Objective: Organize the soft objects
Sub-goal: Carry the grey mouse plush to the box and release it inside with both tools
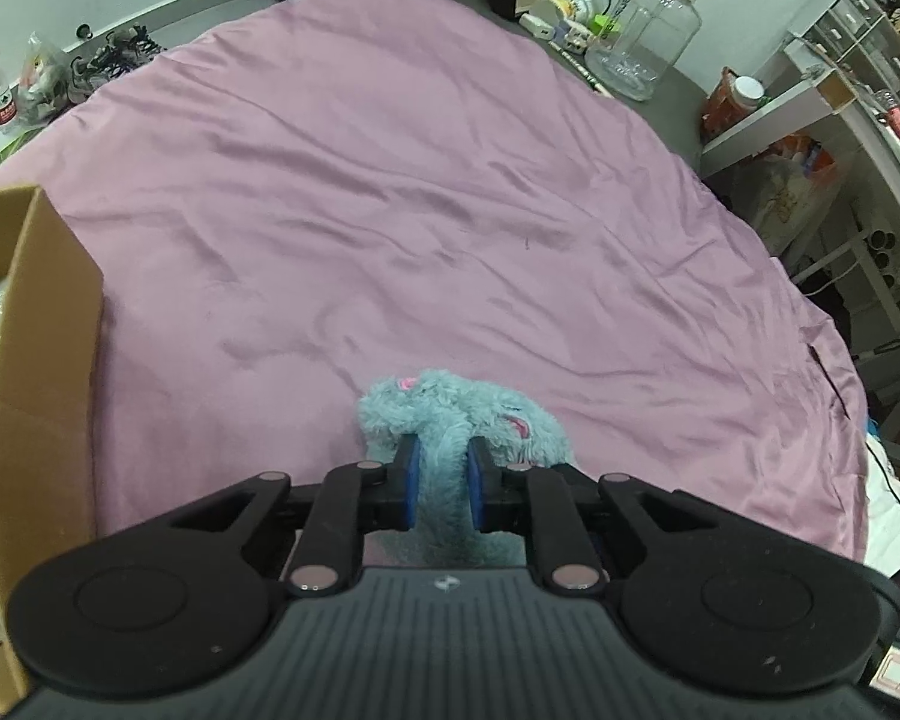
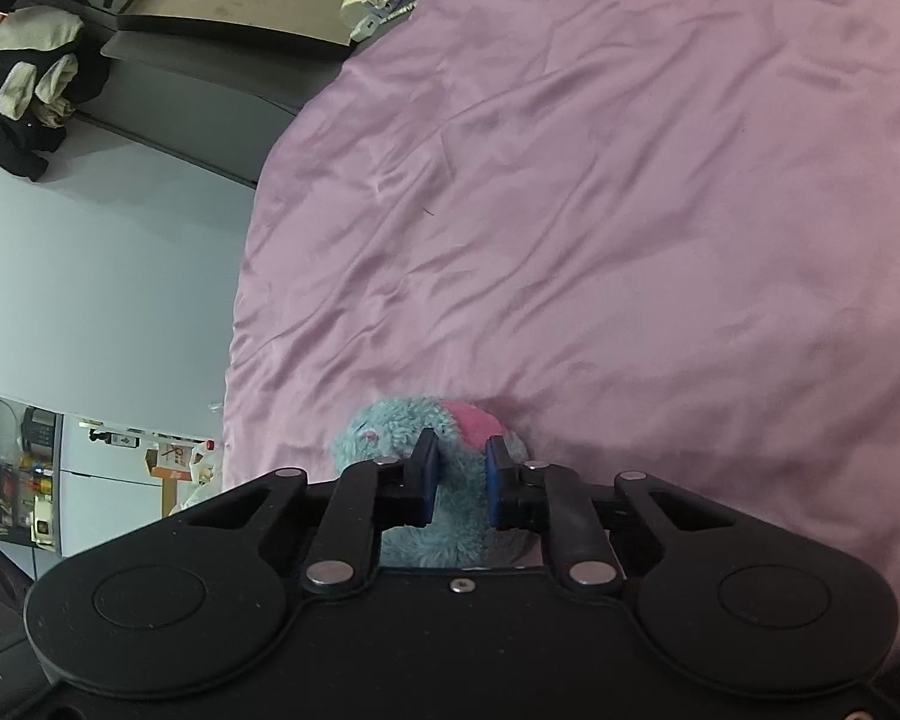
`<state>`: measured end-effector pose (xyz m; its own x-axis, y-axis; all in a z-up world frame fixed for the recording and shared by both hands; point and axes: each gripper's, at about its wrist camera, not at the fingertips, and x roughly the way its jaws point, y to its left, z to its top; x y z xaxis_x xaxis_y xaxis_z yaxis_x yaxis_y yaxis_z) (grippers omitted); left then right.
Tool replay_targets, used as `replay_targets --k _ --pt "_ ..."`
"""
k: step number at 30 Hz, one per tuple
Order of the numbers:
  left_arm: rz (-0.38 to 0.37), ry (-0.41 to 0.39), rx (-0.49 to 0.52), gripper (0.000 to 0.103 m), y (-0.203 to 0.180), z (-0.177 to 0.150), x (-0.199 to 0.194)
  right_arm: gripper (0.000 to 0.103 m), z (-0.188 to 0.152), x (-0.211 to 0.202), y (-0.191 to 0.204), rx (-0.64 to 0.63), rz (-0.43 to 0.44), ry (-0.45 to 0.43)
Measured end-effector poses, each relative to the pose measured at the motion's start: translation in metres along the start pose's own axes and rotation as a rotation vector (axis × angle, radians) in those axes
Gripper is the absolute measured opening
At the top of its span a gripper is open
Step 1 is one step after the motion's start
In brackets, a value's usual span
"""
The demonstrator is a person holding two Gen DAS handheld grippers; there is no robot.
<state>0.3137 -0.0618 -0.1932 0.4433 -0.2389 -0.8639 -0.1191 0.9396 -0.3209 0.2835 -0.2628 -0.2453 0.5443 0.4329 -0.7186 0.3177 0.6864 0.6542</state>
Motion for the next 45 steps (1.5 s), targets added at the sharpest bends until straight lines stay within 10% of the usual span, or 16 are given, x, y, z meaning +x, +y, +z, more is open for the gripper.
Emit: replay_targets --k 45 --pt "-0.064 -0.273 -0.092 0.012 0.148 -0.016 -0.185 0.012 -0.134 -0.06 0.174 -0.383 0.193 -0.062"
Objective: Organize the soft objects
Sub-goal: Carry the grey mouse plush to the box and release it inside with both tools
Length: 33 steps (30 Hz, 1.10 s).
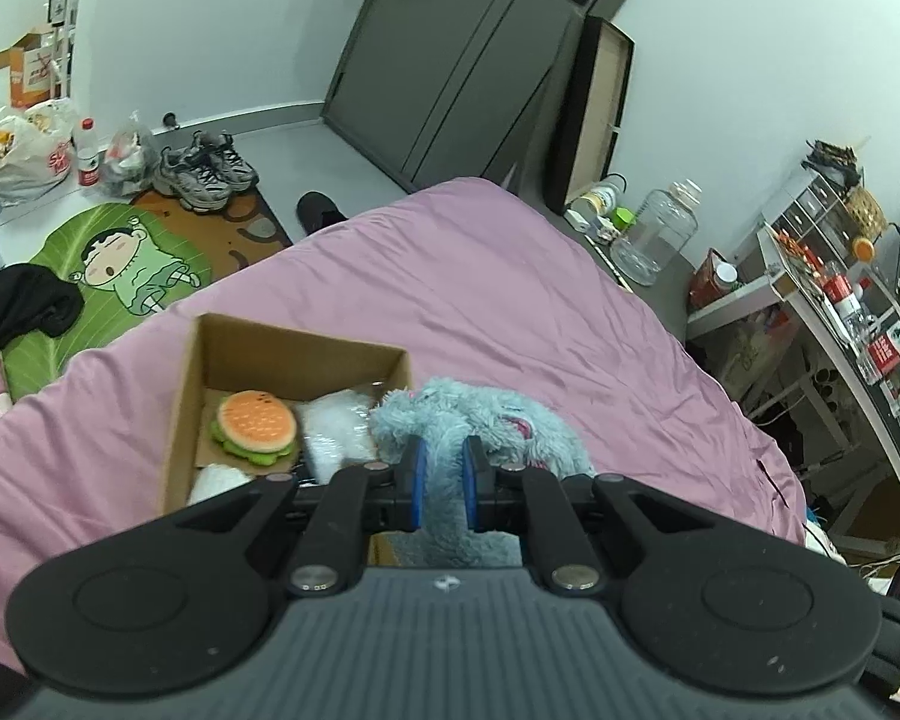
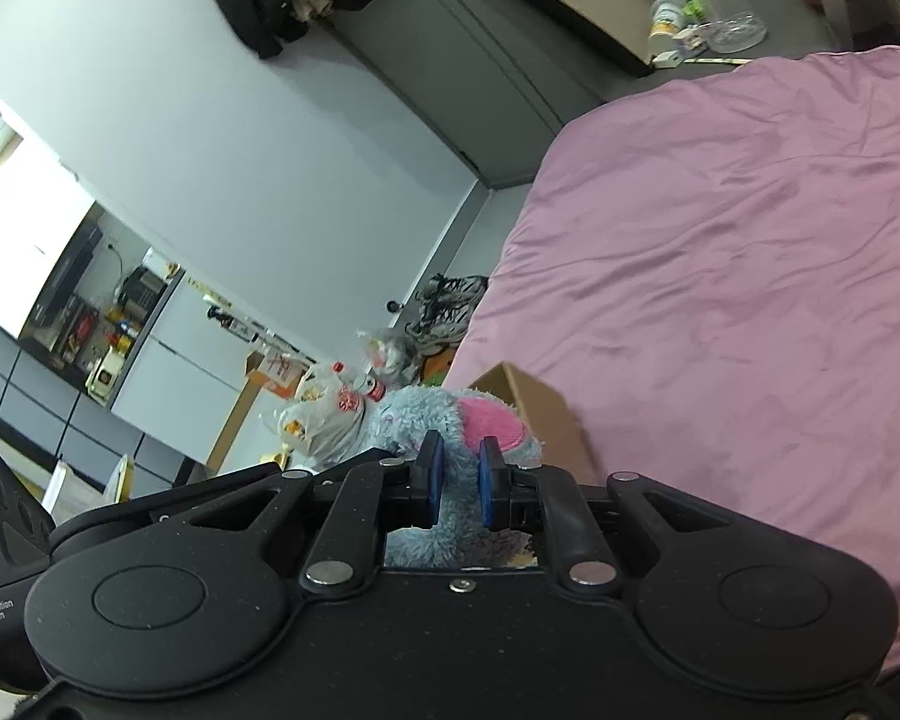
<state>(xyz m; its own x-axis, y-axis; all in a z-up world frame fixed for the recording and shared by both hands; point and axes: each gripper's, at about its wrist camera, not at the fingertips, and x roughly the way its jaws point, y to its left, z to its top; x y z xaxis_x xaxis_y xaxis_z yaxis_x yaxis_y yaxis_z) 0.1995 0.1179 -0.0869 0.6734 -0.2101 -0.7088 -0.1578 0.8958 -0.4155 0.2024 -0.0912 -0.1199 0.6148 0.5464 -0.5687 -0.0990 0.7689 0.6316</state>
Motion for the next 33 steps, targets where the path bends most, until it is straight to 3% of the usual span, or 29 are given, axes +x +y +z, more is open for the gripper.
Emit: replay_targets --k 11,18,24,25,33 --pt "0.0 0.007 -0.06 0.012 0.05 0.001 0.001 0.012 -0.02 0.032 0.026 -0.04 -0.012 0.053" --pt "0.005 0.053 -0.104 0.011 0.08 -0.003 0.024 0.015 -0.032 0.058 0.029 -0.064 -0.041 0.084" --pt "0.027 0.1 -0.129 0.007 0.095 -0.005 0.045 0.018 -0.034 0.071 0.024 -0.049 -0.076 0.106" --pt "0.027 0.106 -0.132 0.0 0.096 -0.005 0.047 0.018 -0.033 0.072 0.024 -0.059 -0.095 0.1" --pt "0.039 0.126 -0.126 0.0 0.092 -0.002 0.059 0.023 -0.03 0.072 0.015 -0.067 -0.158 0.092"
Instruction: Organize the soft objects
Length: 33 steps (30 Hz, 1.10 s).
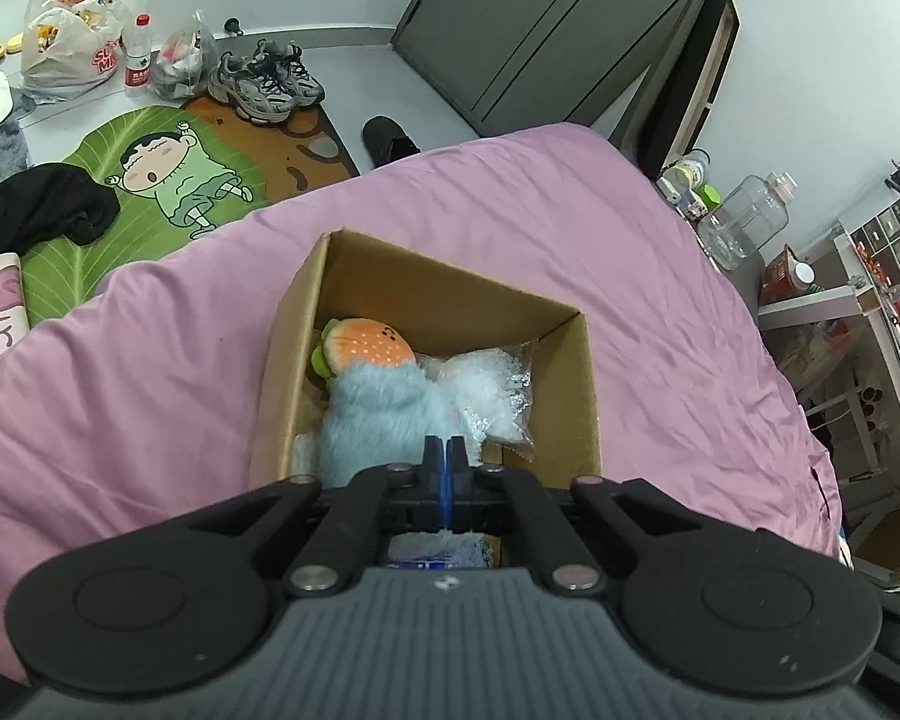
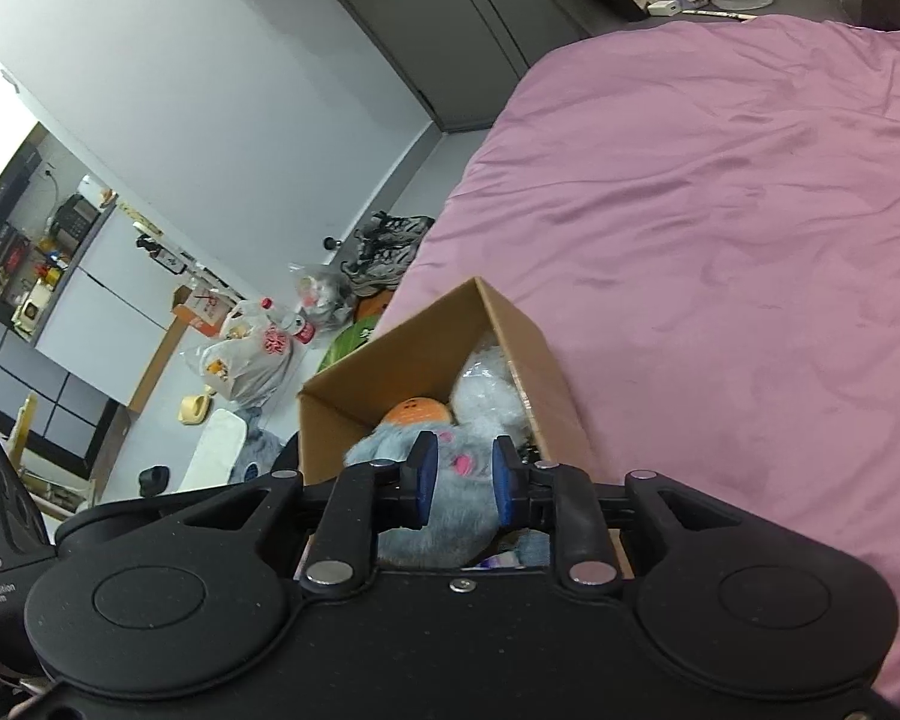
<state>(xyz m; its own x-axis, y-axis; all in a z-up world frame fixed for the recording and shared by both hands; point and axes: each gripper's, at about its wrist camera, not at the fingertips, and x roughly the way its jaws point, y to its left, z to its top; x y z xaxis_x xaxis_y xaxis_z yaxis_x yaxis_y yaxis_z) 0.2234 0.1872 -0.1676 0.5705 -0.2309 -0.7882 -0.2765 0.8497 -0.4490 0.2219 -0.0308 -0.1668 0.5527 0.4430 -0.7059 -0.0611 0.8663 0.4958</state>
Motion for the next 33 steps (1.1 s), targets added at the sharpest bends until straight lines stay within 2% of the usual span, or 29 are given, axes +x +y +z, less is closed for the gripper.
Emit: replay_targets --k 4,7,12,14,16,17,19,20,22,24,28,33 --pt "0.016 0.002 0.016 0.0 -0.008 0.0 -0.004 0.027 0.002 -0.006 0.0 -0.007 -0.002 -0.009" --pt "0.038 -0.017 0.049 0.003 -0.02 0.0 -0.014 0.04 0.005 -0.014 0.0 -0.005 0.001 -0.025" --pt "0.057 -0.037 0.1 0.004 -0.042 -0.002 -0.033 0.049 0.01 -0.041 -0.003 -0.025 0.0 -0.059" --pt "0.072 -0.039 0.12 0.006 -0.051 -0.005 -0.04 0.059 0.012 -0.054 -0.007 -0.038 -0.023 -0.079" --pt "0.092 -0.035 0.146 0.018 -0.058 -0.006 -0.045 0.065 0.014 -0.068 -0.006 -0.094 -0.101 -0.103" --pt "0.104 -0.031 0.159 0.022 -0.062 -0.008 -0.048 0.071 0.015 -0.073 -0.008 -0.102 -0.104 -0.112" --pt "0.127 -0.039 0.188 0.045 -0.072 -0.012 -0.055 0.078 0.018 -0.087 -0.015 -0.087 -0.094 -0.122" --pt "0.134 -0.051 0.2 0.05 -0.076 -0.015 -0.061 0.081 0.019 -0.093 -0.018 -0.081 -0.099 -0.129" --pt "0.142 -0.077 0.218 0.067 -0.084 -0.02 -0.072 0.084 0.019 -0.105 -0.022 -0.082 -0.111 -0.149" --pt "0.139 -0.092 0.23 0.075 -0.091 -0.025 -0.082 0.089 0.019 -0.116 -0.027 -0.075 -0.105 -0.155" --pt "0.127 -0.107 0.262 0.082 -0.103 -0.034 -0.097 0.103 0.016 -0.139 -0.035 -0.075 -0.111 -0.173" --pt "0.132 -0.118 0.268 0.087 -0.111 -0.048 -0.111 0.103 0.014 -0.165 -0.044 -0.075 -0.111 -0.191"
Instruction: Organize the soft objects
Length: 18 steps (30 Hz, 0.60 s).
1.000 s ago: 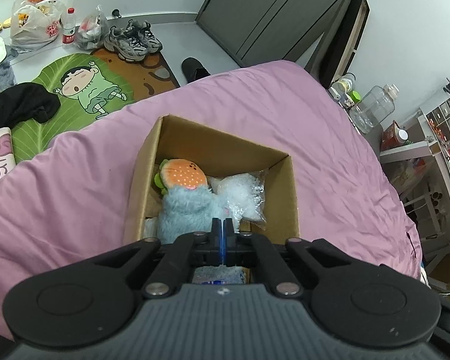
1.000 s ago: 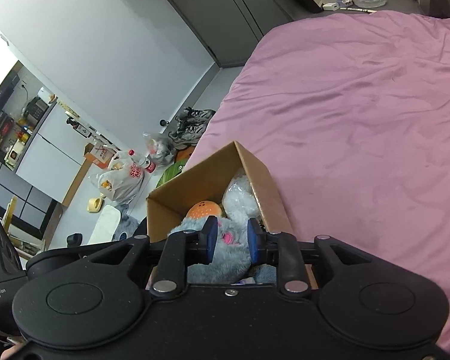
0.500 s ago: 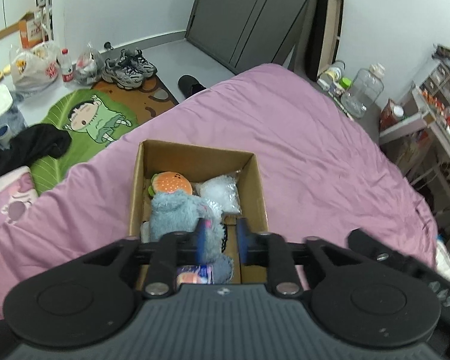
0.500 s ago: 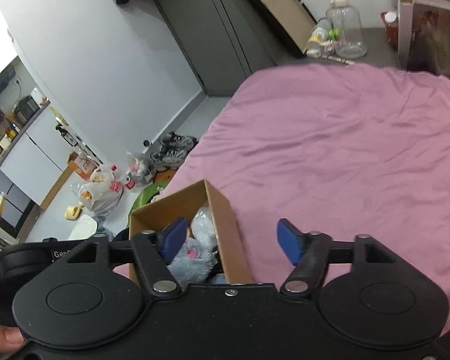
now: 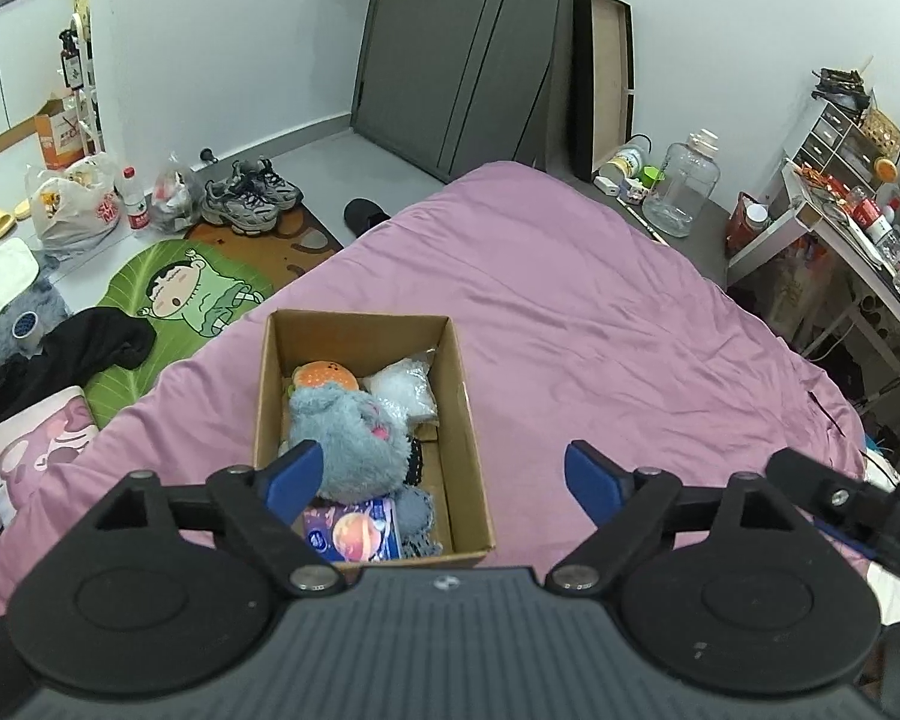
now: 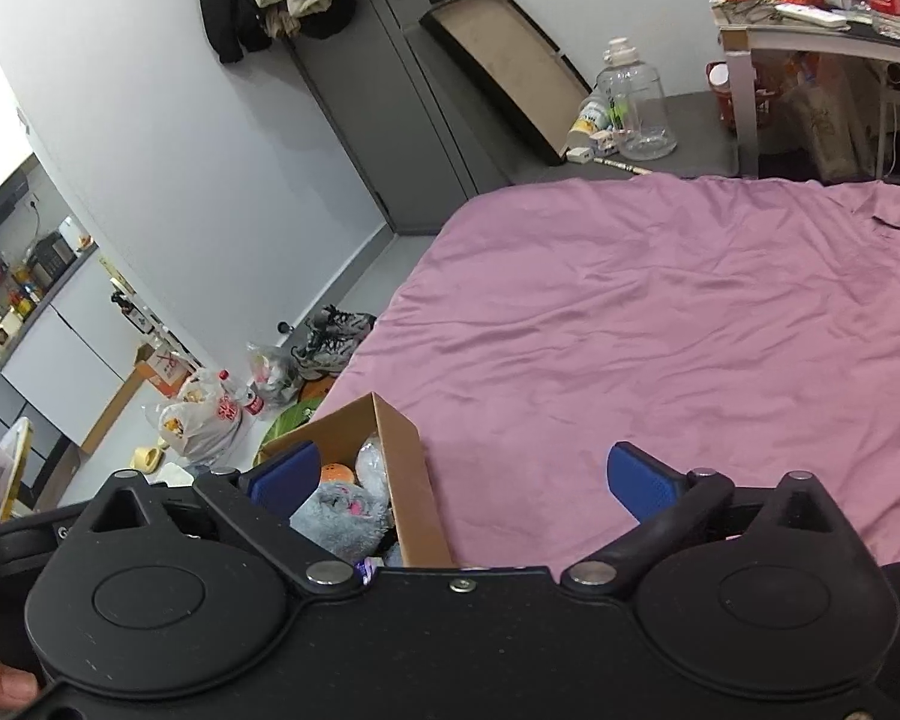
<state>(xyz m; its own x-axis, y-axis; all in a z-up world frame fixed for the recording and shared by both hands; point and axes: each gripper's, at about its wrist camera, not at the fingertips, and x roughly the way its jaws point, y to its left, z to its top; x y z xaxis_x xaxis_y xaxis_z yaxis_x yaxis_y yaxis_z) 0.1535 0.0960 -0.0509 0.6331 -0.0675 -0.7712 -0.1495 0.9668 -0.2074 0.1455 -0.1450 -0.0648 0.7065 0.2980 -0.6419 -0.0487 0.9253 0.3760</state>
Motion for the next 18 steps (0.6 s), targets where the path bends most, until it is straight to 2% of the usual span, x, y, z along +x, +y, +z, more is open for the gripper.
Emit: replay_targets --k 12,14,18 --pt "0.0 -0.051 0.056 0.097 -0.026 -0.018 -0.044 0.103 -0.004 -0.054 -0.026 -0.014 -0.019 -0.034" --pt "-0.002 -0.056 0.059 0.102 -0.029 -0.021 -0.05 0.103 -0.006 -0.063 -0.028 -0.024 -0.021 -0.042" --pt "0.001 -0.074 0.071 0.102 -0.035 -0.028 -0.063 0.103 -0.009 -0.079 -0.03 -0.047 -0.019 -0.057"
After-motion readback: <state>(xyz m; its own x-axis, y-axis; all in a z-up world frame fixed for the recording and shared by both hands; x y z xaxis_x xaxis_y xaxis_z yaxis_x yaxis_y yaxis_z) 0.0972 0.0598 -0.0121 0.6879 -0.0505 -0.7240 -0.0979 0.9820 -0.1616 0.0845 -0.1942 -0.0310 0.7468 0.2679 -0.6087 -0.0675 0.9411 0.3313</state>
